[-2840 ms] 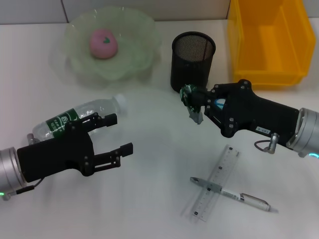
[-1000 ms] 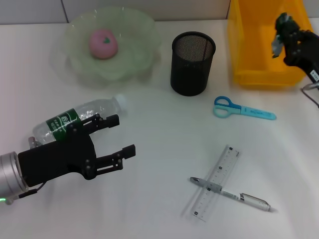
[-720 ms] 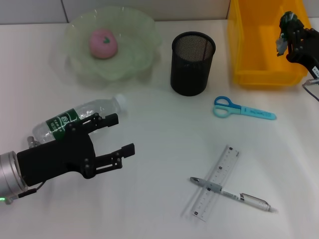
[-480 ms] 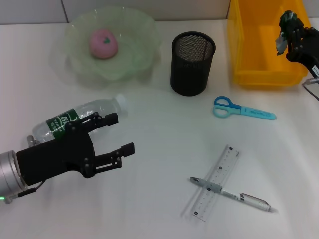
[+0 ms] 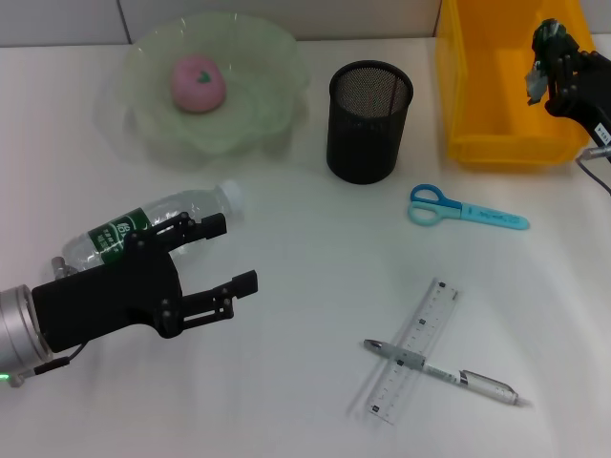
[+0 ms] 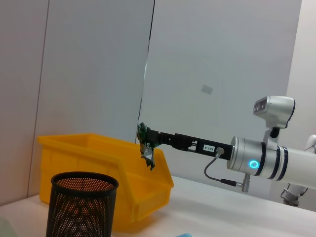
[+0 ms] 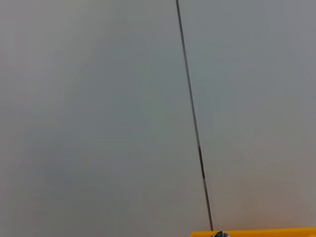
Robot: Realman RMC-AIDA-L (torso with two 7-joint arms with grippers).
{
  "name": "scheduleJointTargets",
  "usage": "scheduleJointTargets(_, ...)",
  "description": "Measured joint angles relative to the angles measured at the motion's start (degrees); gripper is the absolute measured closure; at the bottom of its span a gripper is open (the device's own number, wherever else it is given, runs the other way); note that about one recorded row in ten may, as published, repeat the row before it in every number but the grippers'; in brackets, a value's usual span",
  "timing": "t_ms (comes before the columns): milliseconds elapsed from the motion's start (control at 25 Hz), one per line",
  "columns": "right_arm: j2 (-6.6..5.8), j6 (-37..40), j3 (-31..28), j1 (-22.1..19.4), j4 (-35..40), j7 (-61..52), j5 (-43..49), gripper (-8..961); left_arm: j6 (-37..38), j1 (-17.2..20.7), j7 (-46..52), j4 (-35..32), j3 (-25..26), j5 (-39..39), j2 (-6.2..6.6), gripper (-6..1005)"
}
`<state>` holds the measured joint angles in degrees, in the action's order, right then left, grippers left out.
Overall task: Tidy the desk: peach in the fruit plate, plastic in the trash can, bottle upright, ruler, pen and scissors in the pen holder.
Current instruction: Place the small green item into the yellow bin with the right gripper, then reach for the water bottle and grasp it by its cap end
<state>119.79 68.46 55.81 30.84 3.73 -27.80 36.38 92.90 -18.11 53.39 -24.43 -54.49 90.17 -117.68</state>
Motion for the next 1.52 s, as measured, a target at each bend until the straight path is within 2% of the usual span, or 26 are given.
scheduleJointTargets(480, -0.07, -0.80, -0.61, 0.30, 0.31, -1.28, -0.07, 905, 0.05, 0.13, -0.01, 0.00, 0.00, 0.01, 0.16, 200)
scheduleJointTargets(600, -0.12, -1.39, -0.33, 0.61, 0.31, -1.45, -0.04, 729, 0.08, 0.16, -0.03, 0.00, 0.00, 0.01, 0.17, 200)
scheduleJointTargets(1040, -0.18, -1.98, -0.09, 0.90, 0.31, -1.73, -0.01, 483, 0.84, 0.27, 0.03, -0.03, 0.54, 0.00, 0.29, 201)
scheduleJointTargets(1240, -0.18, -1.98, -0.17, 0.89, 0.31, -1.79, -0.01, 250, 0.89, 0.27, 0.04, 0.00, 0.66, 0.01, 0.34, 201)
scheduleJointTargets(1520, -0.18, -2.02, -0.26, 0.89, 0.42, -2.23, -0.01, 208, 0.89, 0.23, 0.05, 0.00, 0.66, 0.04, 0.35, 201)
